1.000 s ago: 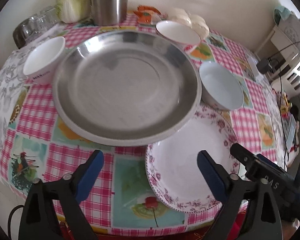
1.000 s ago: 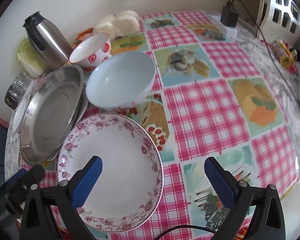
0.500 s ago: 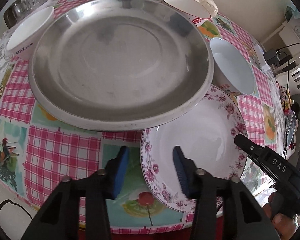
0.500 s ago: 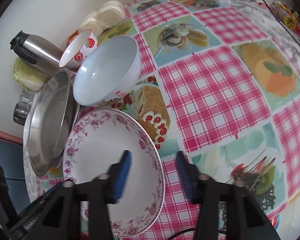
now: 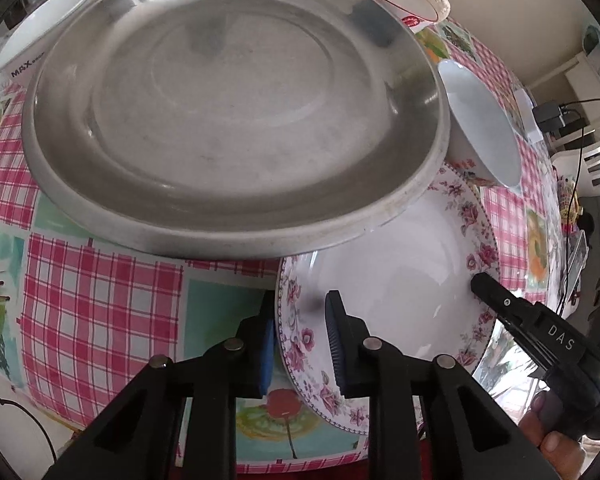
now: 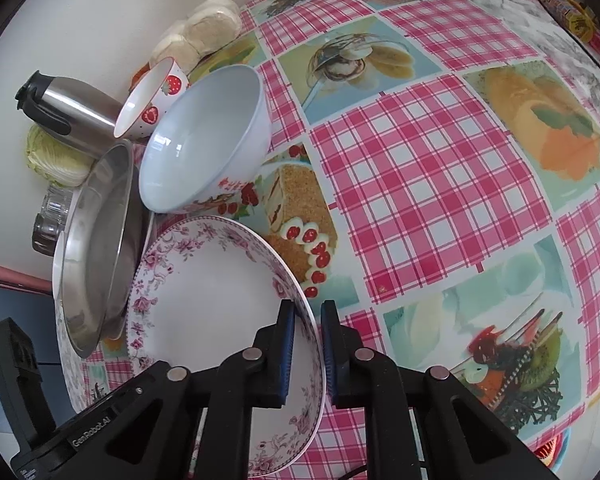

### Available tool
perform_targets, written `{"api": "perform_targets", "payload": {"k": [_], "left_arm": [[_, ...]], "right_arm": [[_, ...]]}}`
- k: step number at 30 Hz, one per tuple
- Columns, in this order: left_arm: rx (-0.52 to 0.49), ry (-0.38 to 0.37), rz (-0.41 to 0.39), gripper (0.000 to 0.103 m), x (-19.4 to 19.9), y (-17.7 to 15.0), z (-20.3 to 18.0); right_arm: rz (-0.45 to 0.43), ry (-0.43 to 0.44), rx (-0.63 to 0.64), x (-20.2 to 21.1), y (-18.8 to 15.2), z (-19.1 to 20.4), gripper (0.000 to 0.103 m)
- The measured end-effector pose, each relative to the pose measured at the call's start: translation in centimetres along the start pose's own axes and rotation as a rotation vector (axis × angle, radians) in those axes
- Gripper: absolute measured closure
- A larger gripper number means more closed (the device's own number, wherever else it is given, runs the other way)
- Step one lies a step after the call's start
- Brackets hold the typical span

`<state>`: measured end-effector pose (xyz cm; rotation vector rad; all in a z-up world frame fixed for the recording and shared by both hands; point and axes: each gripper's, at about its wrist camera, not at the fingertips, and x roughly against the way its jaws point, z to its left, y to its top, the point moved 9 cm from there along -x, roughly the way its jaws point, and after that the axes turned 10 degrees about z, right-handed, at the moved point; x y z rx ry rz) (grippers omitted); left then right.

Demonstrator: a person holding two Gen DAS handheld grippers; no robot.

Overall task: Organize plates and bowls
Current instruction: 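Lift the pink-floral plate off the table with both tools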

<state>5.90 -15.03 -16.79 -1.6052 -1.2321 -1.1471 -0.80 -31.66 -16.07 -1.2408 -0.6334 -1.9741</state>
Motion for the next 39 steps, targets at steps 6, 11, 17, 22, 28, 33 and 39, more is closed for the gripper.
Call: {"api": "perform_targets", "payload": {"k": [6, 11, 17, 22, 28, 33, 39], "left_arm": [[0.008, -0.007, -0.009, 0.078, -0.1, 0.2, 0.2], [0.023, -0.024, -0.022, 0.078, -0.1, 0.4, 0.7], [0.015, -0.017, -0.030, 0.080, -0.2, 0.2, 1.7], [0.003, -0.005, -0.031, 0.081, 0.2, -0.2, 0.9], [-0.030, -0.006, -0.025, 0.081, 0.0, -0.5, -0.3], [-0.046, -0.004, -0.022, 0.082, -0.6, -0.5, -1.0], [-0.067, -0.024, -0.037, 0.082, -0.9, -0.4, -1.4]], "right_arm": [[0.007, 0.024, -0.006, -0.4, 0.3, -0.6, 0.088], [0.008, 0.057, 0.001, -0.7, 0.5, -0.6, 0.087], [0.006, 0.073, 0.005, -0.8, 0.8, -0.9, 0.087], [0.010, 0.059, 0.014, -0.9, 0.7, -0.5, 0.088], [0.011, 0.070, -0.016, -0.8, 0.5, -1.2, 0.088], [0.014, 0.060, -0.018, -0.5, 0.3, -1.5, 0.088], [0.011, 0.076, -0.023, 0.7, -0.2, -2.5, 0.092]]}}
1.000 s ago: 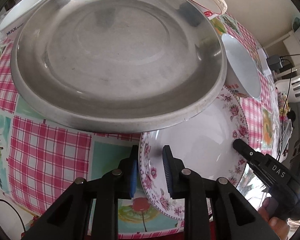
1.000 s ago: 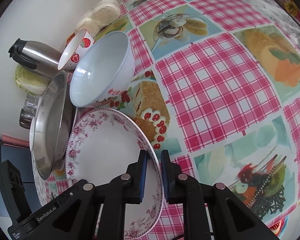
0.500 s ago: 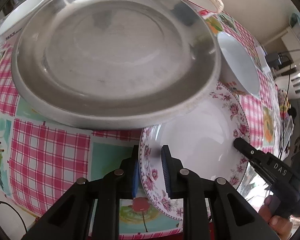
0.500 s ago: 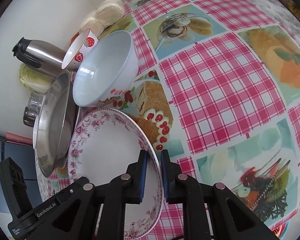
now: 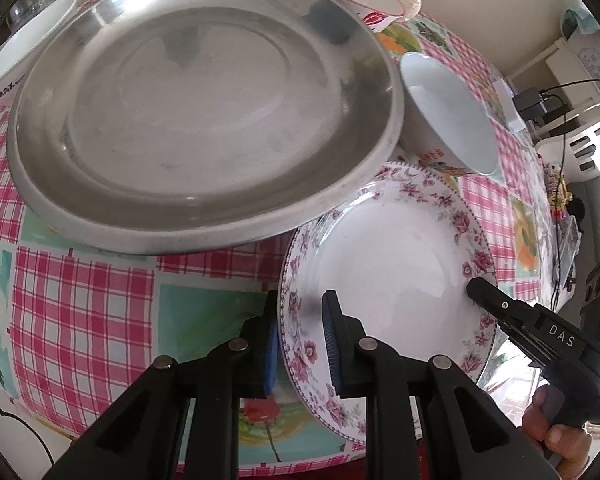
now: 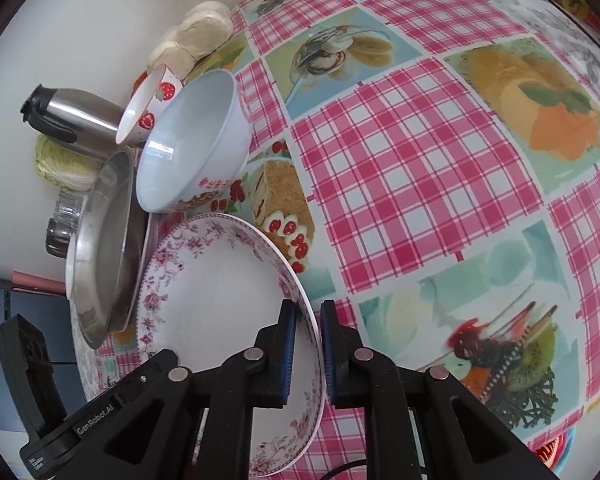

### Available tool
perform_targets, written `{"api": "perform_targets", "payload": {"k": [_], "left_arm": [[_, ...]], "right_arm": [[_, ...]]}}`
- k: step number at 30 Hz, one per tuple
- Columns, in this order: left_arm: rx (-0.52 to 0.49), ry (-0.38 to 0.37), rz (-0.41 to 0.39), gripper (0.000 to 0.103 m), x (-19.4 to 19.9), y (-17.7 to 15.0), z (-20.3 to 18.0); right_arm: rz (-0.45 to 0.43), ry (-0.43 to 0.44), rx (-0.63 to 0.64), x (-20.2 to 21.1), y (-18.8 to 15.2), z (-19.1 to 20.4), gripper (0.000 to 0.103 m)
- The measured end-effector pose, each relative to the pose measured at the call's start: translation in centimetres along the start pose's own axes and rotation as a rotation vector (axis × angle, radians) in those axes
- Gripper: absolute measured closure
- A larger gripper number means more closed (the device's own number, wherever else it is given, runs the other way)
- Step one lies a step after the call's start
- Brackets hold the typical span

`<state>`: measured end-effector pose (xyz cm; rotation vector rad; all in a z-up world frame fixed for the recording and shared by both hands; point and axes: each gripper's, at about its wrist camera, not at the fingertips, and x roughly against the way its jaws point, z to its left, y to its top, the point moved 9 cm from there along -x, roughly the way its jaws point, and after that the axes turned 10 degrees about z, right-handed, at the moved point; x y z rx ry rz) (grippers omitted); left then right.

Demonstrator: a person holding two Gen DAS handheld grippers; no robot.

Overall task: Organize plates and bowls
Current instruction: 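Lift the pink-floral plate off the table with both tools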

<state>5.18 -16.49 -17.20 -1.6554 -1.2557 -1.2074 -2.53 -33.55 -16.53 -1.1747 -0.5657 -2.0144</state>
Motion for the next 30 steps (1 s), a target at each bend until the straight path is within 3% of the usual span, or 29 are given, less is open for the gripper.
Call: {"api": "perform_targets", "payload": {"k": [30], "left_arm": [[-0.162, -0.001, -0.155, 0.083, 5.9, -0.4, -4.2]], "right_arm": [[-0.171, 0.019, 0.096, 7.1, -1.5, 0.7, 0.093]]}}
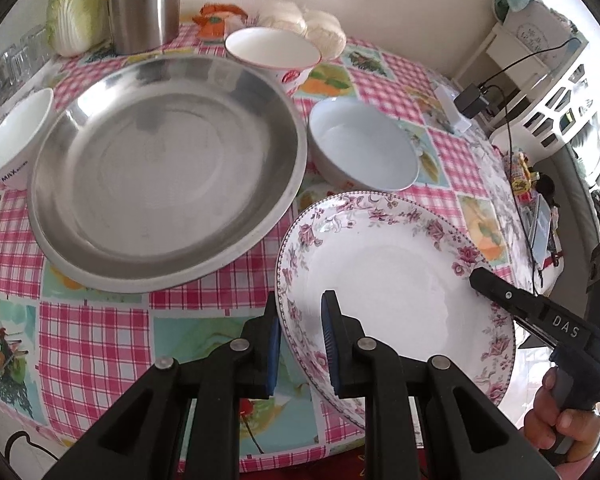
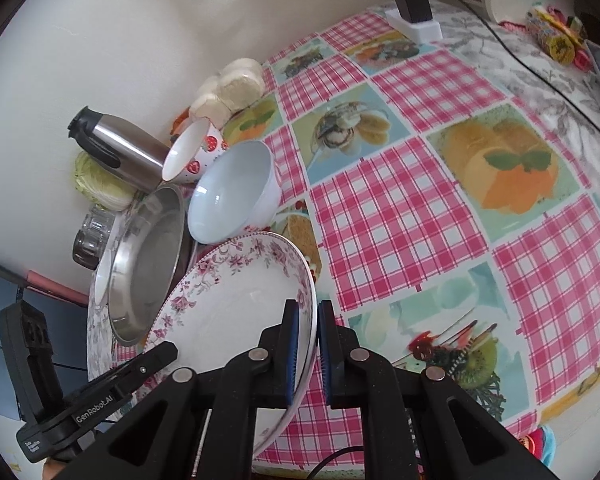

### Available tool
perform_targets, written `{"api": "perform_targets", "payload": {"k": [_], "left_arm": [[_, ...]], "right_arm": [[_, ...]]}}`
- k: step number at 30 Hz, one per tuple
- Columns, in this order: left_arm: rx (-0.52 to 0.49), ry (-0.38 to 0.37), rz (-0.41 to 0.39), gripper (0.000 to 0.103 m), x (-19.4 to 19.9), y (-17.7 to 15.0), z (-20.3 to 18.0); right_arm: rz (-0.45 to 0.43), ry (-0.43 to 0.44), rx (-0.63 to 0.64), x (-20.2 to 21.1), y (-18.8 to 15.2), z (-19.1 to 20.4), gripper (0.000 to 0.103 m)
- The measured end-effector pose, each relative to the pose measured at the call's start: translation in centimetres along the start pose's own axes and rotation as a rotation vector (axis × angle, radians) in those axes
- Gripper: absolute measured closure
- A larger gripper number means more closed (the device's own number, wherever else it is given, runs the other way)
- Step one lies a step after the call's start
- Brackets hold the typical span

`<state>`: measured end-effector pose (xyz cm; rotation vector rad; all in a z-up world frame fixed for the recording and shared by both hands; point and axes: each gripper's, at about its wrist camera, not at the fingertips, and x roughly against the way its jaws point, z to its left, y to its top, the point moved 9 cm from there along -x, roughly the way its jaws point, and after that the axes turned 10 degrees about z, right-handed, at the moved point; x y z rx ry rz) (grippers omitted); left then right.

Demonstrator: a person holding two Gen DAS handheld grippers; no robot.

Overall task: Organize plates and bowls
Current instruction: 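Lift the pink-floral plate off the table with both tools, then carry the pink-floral plate over the steel basin and lower it in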

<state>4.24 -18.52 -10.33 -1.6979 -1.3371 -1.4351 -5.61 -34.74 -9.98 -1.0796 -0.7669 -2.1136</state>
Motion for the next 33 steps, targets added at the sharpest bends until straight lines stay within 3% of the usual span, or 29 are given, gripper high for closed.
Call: {"api": "perform_targets", "payload": {"k": [13, 24, 30, 33], "left_arm": [[-0.015, 0.013, -0.185, 0.083, 5.9, 2.6, 0.0], [0.033, -0.030, -0.325, 0.083, 12.1, 7.8, 0.5], [0.084, -0.069, -0.376, 0.083, 13.9, 10.5, 2.0], [0.109, -0.054, -0.396, 0.083, 14.0, 11.5, 3.0]], "right_arm": [[-0.081, 0.013, 0.079, 2.8, 1.5, 3.5, 0.092], [-0.182, 0.054, 0.142, 6.7, 6.4, 9.4, 0.092], [-0.203, 0.084, 0.171, 6.8, 9.1, 12.3, 0.092], [-0.202, 0.099, 0.178, 5.9, 10.4, 13.5, 0.093]]}}
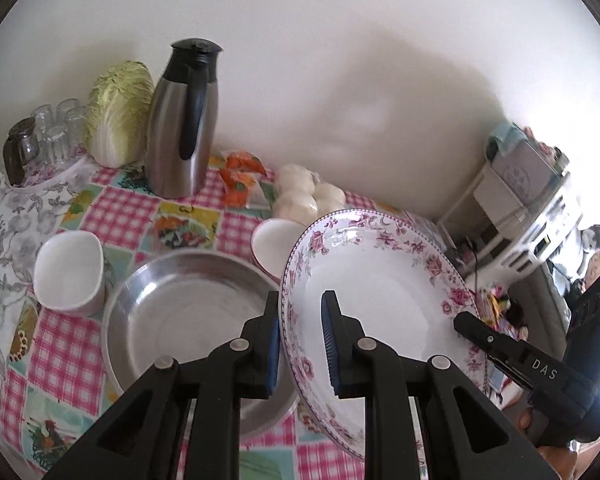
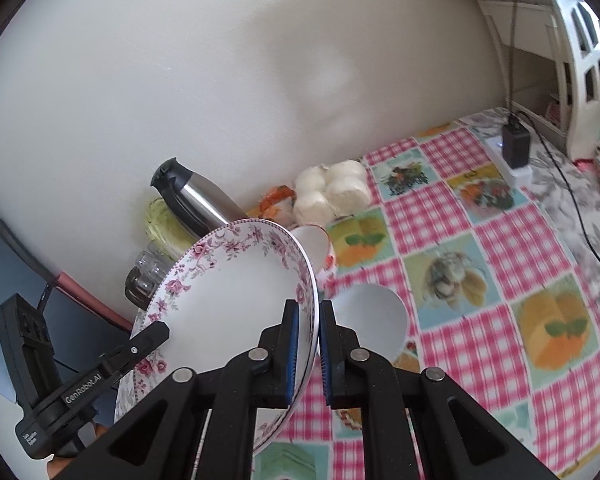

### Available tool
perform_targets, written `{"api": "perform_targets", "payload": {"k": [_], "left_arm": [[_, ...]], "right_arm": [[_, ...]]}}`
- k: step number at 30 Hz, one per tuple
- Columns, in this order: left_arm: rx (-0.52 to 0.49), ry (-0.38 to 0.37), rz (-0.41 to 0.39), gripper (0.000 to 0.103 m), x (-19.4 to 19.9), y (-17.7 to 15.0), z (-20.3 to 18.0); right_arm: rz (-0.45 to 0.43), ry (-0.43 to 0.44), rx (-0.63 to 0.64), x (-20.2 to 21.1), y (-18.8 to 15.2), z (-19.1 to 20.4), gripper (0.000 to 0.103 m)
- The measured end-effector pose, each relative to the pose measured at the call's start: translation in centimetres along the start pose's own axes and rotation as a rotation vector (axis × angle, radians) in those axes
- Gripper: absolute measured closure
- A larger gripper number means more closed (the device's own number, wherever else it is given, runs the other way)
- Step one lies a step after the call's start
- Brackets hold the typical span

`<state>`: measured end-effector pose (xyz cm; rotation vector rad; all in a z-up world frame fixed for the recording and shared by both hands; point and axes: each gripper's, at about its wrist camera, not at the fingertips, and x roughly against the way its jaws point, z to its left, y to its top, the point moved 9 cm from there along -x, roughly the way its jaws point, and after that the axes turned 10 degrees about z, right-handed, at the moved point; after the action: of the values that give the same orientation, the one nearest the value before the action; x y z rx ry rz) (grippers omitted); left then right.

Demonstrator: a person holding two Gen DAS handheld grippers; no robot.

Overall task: Organize plates and bowls
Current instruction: 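Carry the pink-floral plate over the steel basin and lower it in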

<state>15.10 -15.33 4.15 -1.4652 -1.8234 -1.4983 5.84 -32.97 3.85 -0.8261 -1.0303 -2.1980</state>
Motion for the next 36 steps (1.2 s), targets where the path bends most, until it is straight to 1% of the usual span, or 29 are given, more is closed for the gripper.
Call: {"api": "perform_targets", "payload": {"k": [3, 7, 10, 16, 24, 30, 36], "left_arm": [[0.017, 0.012, -0.014, 0.083, -0.5, 0.6, 1.0], [0.052, 0.029, -0.007, 0.083, -1.3, 0.7, 2.9], [0.076, 0.047, 0.004, 0.083, -2.1, 0.6, 4.2], [0.119, 0.045, 0.024, 0.083, -2.9, 0.2, 6.1], [0.162, 0.066, 0.055, 0.083, -3.9, -0.6, 8.9], [0.214, 0.074, 0.083, 0.083, -4.8, -1.1, 11.3], [0.253, 0.085, 0.090, 0.083, -5.0, -1.4, 13.3]], "right_arm": [[0.009, 0.003, 0.013, -1.6, 0.7, 0.7, 0.092], [0.038, 0.011, 0.026, -3.9, 0.8, 1.0, 0.092], [0.067, 0.009, 0.033, -5.5, 0.3, 1.2, 0.092], [0.102, 0.011, 0.040, -7.6, -0.5, 1.6, 0.092], [0.155, 0.003, 0.041, -10.3, -1.7, 2.4, 0.092], [0.197, 0.019, 0.041, -12.3, -2.7, 3.2, 0.092], [0.231, 0.025, 0.044, -13.9, -3.5, 4.1, 0.092]]}}
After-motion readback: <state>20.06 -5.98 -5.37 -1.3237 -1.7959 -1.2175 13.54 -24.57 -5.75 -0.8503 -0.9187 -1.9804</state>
